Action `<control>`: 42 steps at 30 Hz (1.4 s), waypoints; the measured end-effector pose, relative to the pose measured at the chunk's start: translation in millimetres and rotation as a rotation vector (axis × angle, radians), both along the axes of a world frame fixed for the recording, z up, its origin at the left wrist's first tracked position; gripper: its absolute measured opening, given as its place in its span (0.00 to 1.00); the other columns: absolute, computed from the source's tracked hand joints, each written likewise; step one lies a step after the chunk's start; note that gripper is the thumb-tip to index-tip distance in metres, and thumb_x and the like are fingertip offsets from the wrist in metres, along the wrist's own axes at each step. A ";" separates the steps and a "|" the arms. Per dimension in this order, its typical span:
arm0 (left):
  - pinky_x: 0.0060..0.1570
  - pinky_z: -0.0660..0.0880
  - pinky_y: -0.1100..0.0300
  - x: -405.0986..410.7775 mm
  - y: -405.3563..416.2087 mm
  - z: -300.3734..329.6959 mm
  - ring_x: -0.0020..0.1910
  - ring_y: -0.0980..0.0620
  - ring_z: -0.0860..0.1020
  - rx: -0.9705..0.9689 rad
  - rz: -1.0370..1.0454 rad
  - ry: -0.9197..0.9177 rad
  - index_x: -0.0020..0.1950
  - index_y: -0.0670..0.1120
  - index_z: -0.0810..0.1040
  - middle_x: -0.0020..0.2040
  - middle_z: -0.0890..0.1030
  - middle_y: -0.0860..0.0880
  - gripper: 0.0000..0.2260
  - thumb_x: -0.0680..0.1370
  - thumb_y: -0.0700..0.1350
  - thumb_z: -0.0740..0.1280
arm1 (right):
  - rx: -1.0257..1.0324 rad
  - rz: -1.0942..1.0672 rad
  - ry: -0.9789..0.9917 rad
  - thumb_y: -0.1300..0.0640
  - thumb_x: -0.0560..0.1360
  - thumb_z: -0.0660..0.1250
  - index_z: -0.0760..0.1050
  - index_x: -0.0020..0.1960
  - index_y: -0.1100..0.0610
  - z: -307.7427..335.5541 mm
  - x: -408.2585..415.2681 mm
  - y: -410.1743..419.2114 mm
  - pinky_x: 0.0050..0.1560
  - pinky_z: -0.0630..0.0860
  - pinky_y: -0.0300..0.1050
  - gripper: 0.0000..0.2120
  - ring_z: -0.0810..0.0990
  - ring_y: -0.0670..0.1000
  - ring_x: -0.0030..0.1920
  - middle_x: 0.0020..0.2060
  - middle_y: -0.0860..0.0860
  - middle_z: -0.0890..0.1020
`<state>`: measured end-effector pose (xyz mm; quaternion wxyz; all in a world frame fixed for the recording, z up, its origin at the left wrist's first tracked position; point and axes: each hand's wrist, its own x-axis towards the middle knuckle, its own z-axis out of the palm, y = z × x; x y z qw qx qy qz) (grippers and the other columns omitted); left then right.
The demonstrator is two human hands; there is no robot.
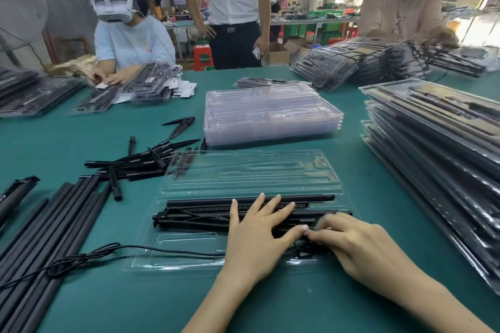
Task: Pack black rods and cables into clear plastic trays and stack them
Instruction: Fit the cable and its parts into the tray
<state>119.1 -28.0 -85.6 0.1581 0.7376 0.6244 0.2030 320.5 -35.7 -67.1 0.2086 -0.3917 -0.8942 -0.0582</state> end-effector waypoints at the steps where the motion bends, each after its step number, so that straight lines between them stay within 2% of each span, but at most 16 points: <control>1: 0.70 0.28 0.52 -0.3 -0.1 -0.1 0.75 0.66 0.45 0.003 -0.003 0.016 0.70 0.70 0.62 0.75 0.57 0.66 0.25 0.73 0.71 0.53 | -0.009 -0.013 -0.002 0.62 0.65 0.78 0.82 0.49 0.45 1.5 -0.7 0.3 0.19 0.70 0.39 0.17 0.78 0.46 0.36 0.40 0.44 0.78; 3: 0.70 0.28 0.51 -0.7 0.0 0.2 0.75 0.65 0.45 0.004 -0.004 0.040 0.70 0.70 0.61 0.75 0.56 0.66 0.26 0.73 0.71 0.56 | -0.023 -0.025 0.006 0.59 0.66 0.77 0.82 0.48 0.43 2.0 -1.3 1.0 0.22 0.71 0.39 0.15 0.77 0.47 0.36 0.39 0.43 0.77; 6: 0.70 0.29 0.50 1.3 0.8 0.9 0.76 0.63 0.46 0.006 0.007 0.063 0.71 0.69 0.61 0.76 0.56 0.65 0.26 0.73 0.68 0.60 | -0.130 -0.073 0.133 0.55 0.69 0.76 0.82 0.51 0.39 -1.2 1.4 0.0 0.34 0.72 0.38 0.14 0.77 0.45 0.36 0.36 0.40 0.76; 9: 0.70 0.29 0.48 4.0 2.6 2.9 0.76 0.62 0.47 -0.007 0.021 0.056 0.71 0.68 0.63 0.76 0.57 0.64 0.26 0.73 0.66 0.63 | -0.155 -0.225 0.247 0.46 0.69 0.75 0.79 0.53 0.36 -2.1 4.6 -2.0 0.36 0.72 0.36 0.14 0.78 0.39 0.37 0.35 0.37 0.79; 12: 0.69 0.28 0.46 3.5 2.6 3.8 0.77 0.60 0.46 -0.014 0.013 0.080 0.72 0.68 0.61 0.76 0.56 0.63 0.27 0.74 0.66 0.62 | -0.037 -0.244 0.143 0.47 0.66 0.77 0.80 0.41 0.43 -1.6 2.0 -2.0 0.44 0.71 0.39 0.08 0.79 0.42 0.35 0.34 0.36 0.80; 13: 0.68 0.27 0.46 2.8 2.0 3.1 0.77 0.59 0.45 -0.012 0.002 0.101 0.72 0.68 0.59 0.76 0.55 0.63 0.27 0.75 0.66 0.60 | -0.013 -0.226 0.115 0.48 0.66 0.78 0.79 0.38 0.45 -1.9 1.2 -2.6 0.44 0.71 0.40 0.07 0.79 0.44 0.36 0.34 0.37 0.80; 17: 0.68 0.25 0.45 2.2 -1.8 0.0 0.77 0.58 0.41 -0.006 -0.031 0.147 0.74 0.68 0.54 0.77 0.51 0.63 0.25 0.77 0.67 0.52 | 0.001 -0.214 0.075 0.52 0.67 0.77 0.77 0.36 0.49 -5.5 0.8 -5.0 0.30 0.72 0.37 0.08 0.77 0.46 0.35 0.35 0.40 0.77; 21: 0.68 0.24 0.46 5.9 -1.9 2.2 0.76 0.60 0.40 -0.039 0.003 0.109 0.73 0.69 0.55 0.77 0.51 0.64 0.25 0.76 0.69 0.49 | 0.047 -0.219 0.056 0.53 0.67 0.77 0.75 0.33 0.51 -7.6 -1.1 -6.7 0.26 0.73 0.39 0.11 0.76 0.48 0.33 0.31 0.43 0.74; 23: 0.67 0.23 0.43 6.4 -3.1 2.3 0.76 0.59 0.37 -0.051 -0.021 0.179 0.74 0.68 0.50 0.77 0.47 0.62 0.26 0.76 0.69 0.47 | 0.055 -0.212 0.038 0.52 0.68 0.76 0.75 0.33 0.51 -7.0 -0.3 -8.4 0.26 0.72 0.38 0.11 0.76 0.48 0.32 0.31 0.43 0.74; 26: 0.65 0.23 0.38 7.6 -5.8 1.1 0.75 0.54 0.32 -0.059 -0.054 0.293 0.75 0.65 0.41 0.78 0.40 0.59 0.27 0.77 0.68 0.43 | 0.057 -0.174 0.020 0.49 0.73 0.70 0.76 0.35 0.49 -9.3 4.5 -10.8 0.30 0.72 0.37 0.10 0.75 0.46 0.34 0.33 0.43 0.73; 28: 0.64 0.24 0.35 13.5 -6.1 2.9 0.75 0.51 0.31 -0.090 -0.039 0.319 0.76 0.62 0.38 0.78 0.38 0.56 0.28 0.78 0.67 0.41 | 0.067 -0.152 -0.003 0.46 0.78 0.62 0.77 0.39 0.47 -10.7 7.7 -12.2 0.33 0.73 0.38 0.11 0.74 0.46 0.35 0.36 0.42 0.74; 30: 0.62 0.24 0.32 23.4 -5.7 6.1 0.75 0.47 0.30 -0.136 -0.005 0.332 0.77 0.59 0.37 0.78 0.37 0.53 0.29 0.79 0.66 0.40 | 0.106 -0.127 -0.035 0.44 0.78 0.54 0.79 0.44 0.47 -13.5 11.1 -12.7 0.38 0.74 0.41 0.16 0.76 0.47 0.36 0.39 0.43 0.76; 33: 0.59 0.26 0.27 34.3 -5.5 10.1 0.74 0.42 0.29 -0.190 0.016 0.394 0.77 0.55 0.34 0.78 0.35 0.49 0.30 0.79 0.65 0.41 | 0.159 -0.113 -0.038 0.43 0.81 0.47 0.81 0.51 0.48 -19.3 15.9 -13.8 0.46 0.67 0.41 0.24 0.79 0.47 0.41 0.45 0.45 0.79; 39: 0.61 0.30 0.26 36.9 -7.5 7.8 0.74 0.40 0.30 -0.162 0.019 0.430 0.76 0.54 0.32 0.76 0.31 0.46 0.30 0.80 0.64 0.41 | 0.173 -0.105 -0.068 0.42 0.82 0.43 0.82 0.57 0.53 -28.6 20.5 -21.1 0.47 0.65 0.42 0.30 0.82 0.48 0.45 0.48 0.48 0.82; 42: 0.61 0.30 0.26 36.6 -6.5 4.8 0.74 0.40 0.31 -0.150 0.013 0.428 0.76 0.54 0.32 0.76 0.32 0.45 0.30 0.80 0.64 0.42 | 0.063 -0.101 -0.019 0.41 0.81 0.42 0.81 0.56 0.46 -14.7 19.7 -17.2 0.46 0.67 0.40 0.29 0.74 0.40 0.45 0.45 0.42 0.79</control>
